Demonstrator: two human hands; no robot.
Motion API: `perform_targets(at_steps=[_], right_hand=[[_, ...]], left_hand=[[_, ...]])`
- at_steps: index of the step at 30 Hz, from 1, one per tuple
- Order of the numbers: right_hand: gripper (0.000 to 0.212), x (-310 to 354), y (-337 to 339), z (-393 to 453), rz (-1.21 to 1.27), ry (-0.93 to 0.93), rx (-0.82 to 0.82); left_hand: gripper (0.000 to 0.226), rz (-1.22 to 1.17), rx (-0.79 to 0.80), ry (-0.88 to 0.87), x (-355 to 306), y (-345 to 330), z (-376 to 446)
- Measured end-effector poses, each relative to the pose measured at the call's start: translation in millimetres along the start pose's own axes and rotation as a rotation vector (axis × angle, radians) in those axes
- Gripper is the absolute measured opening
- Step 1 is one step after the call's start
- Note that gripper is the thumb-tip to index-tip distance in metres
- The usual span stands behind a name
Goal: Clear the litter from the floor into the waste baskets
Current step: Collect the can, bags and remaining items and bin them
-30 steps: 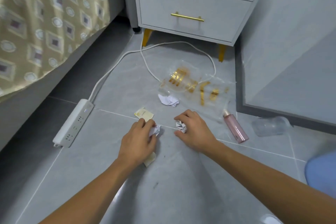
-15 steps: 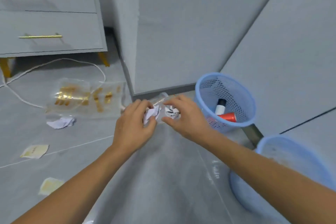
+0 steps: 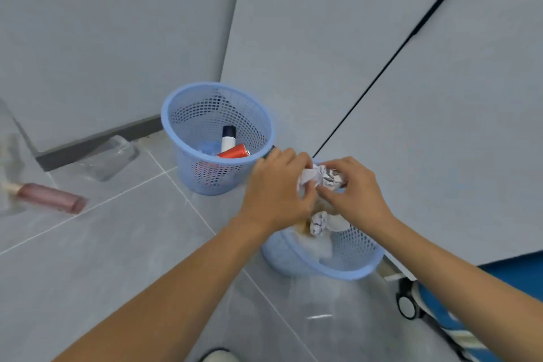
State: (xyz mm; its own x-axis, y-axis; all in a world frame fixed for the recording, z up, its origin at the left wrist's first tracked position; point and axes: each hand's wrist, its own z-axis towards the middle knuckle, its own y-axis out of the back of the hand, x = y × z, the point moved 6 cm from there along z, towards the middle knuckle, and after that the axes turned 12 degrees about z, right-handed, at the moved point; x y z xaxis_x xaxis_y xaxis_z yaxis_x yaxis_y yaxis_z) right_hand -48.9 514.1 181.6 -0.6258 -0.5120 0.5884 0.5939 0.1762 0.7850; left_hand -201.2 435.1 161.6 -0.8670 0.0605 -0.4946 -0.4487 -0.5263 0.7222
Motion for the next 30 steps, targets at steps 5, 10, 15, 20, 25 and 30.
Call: perform_targets(at_steps=[5, 10, 15, 20, 25, 30], right_hand=[[0.064, -43, 2, -17, -0.115, -0.163, 0.194], [0.058, -26, -24, -11, -0.065, -0.093, 0.224], [0.043, 52, -71, 8, 0.005, 0.144, 0.159], [0.035, 154, -148, 21, 0.076, 0.422, 0.207], [0.033, 261, -235, 14, 0.164, 0.606, 0.365], [0.034, 353, -345, -9, 0.154, 0.766, 0.579]], left_hand=[[0.04, 0.111, 0.233, -0.083, -17, -40, -11], [0.038, 0.1, 0.157, -0.051, 9, -15, -24], [0.034, 0.103, 0.069, 0.044, 64, 41, -47], [0.033, 0.187, 0.005, 0.219, 142, 114, -98], [0.028, 0.279, -0.095, 0.409, 219, 196, -171], [0.031, 0.396, -0.154, 0.681, 293, 266, -275]])
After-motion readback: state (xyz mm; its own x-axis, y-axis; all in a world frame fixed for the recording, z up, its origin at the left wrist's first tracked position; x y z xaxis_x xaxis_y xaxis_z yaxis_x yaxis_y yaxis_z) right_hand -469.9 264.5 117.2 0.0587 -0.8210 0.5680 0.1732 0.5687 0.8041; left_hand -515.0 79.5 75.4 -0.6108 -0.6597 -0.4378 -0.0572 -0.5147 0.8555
